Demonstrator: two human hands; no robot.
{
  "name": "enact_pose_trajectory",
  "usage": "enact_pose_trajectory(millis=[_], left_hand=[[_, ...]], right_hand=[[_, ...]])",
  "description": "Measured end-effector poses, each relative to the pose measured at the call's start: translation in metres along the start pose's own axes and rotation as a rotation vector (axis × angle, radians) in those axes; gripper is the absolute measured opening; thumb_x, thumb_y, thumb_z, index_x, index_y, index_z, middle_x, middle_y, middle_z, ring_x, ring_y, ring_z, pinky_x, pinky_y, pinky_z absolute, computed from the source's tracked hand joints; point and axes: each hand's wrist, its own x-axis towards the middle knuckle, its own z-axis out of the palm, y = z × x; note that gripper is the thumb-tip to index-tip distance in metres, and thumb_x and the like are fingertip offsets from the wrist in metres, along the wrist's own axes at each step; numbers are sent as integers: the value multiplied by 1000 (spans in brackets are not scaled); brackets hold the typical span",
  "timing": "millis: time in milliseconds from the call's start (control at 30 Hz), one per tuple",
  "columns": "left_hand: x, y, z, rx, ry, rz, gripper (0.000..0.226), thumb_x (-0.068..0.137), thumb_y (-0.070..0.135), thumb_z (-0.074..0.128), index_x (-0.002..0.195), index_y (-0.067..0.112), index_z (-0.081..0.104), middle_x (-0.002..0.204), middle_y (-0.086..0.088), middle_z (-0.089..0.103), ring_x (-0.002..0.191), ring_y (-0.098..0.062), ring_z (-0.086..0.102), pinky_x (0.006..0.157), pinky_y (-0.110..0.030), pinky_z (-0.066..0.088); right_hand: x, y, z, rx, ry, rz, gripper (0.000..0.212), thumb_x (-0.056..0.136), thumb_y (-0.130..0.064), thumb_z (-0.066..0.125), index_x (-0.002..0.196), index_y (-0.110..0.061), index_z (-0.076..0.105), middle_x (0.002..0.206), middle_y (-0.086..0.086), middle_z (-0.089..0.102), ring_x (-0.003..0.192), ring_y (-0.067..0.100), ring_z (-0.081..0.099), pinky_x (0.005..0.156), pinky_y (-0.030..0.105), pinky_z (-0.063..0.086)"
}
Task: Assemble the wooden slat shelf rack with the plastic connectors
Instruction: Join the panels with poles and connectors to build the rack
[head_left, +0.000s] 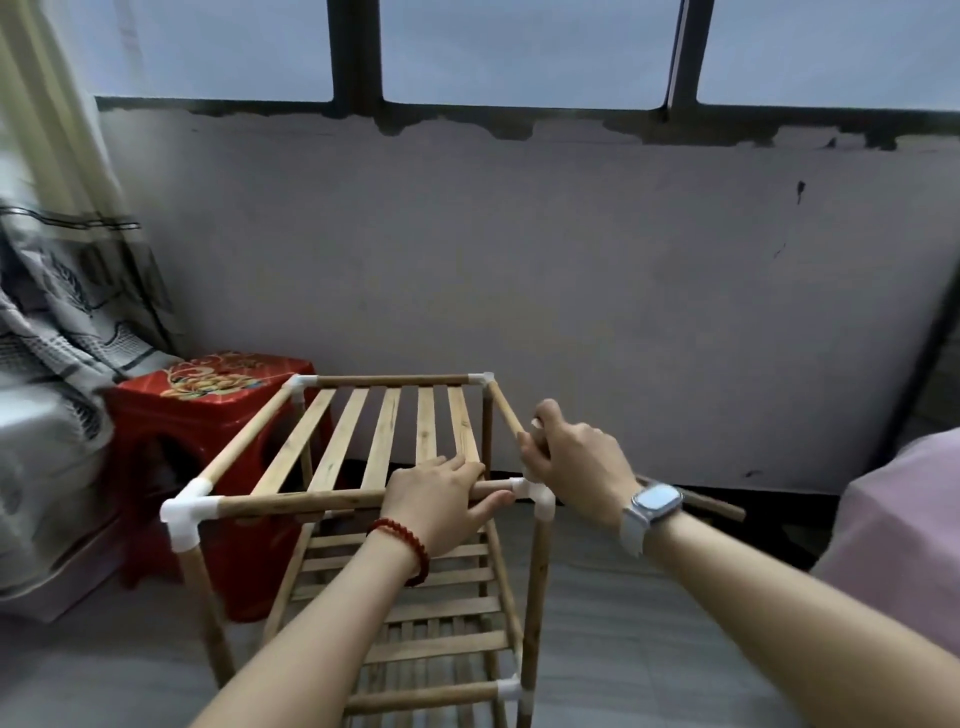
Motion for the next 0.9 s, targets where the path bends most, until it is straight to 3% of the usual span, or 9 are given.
enact_pose_trajectory(millis=[67,200,333,500,633,700,800,833,900], left_hand=[[3,-1,-2,-5,-16,-9,57,90,67,23,130,33,45,132,10,51,117,-11,49,86,-33,45],[1,-2,-3,-21,-26,-17,58,89,69,23,130,33,44,128,11,53,116,-11,49,85,-34,45],[-3,0,-2,-30,-32,-26,59,88,70,23,131,35,44,127,11,54,116,-11,49,85,-33,45],[-4,0,-3,-25,6,-16,58,89,68,24,131,34,46,132,11,51,119,-9,48,85,-30,44],[-5,0,-2,-18,-4,-19,59,89,69,24,133,35,44,135,11,49,121,-9,47,87,-30,44],[-3,-1,-4,-23,-11,-19,59,89,68,24,135,35,43,137,11,48,124,-10,45,90,-32,43],[-4,-1,-4,-20,10,-12,59,90,68,24,135,34,43,136,11,49,122,-9,46,89,-31,44],[-5,-1,-3,-20,13,-12,60,89,68,24,135,34,43,135,11,49,122,-9,46,88,-30,44],[-6,1,-2,-24,9,-14,60,89,69,24,134,35,43,135,11,49,120,-9,48,88,-29,45]], right_hand=[[25,2,-21,40,77,21,27,99,-34,35,106,-9,41,78,5,64,67,31,61,59,32,39],[31,-1,-31,254,536,198,22,98,-31,36,98,-11,45,67,4,61,57,26,52,59,29,34],[6,3,0,32,-24,98,18,97,-34,39,94,-16,39,81,8,65,75,35,62,63,35,44],[27,12,-33,379,490,133,22,98,-34,37,96,-12,44,70,0,62,55,18,53,60,27,39],[-5,8,-7,4,-81,6,21,97,-36,39,101,-15,40,84,7,65,75,33,62,68,39,50],[20,14,-33,-5,-3,17,23,97,-37,40,103,-16,42,84,6,65,76,32,62,65,34,45],[39,11,-53,384,466,100,17,96,-33,40,91,-17,42,70,1,67,64,26,60,60,29,42],[31,9,-41,352,507,104,17,96,-31,38,88,-17,42,65,4,65,59,27,60,55,28,40],[7,2,-7,133,189,62,16,96,-31,37,90,-17,39,71,9,63,63,33,61,54,32,41]])
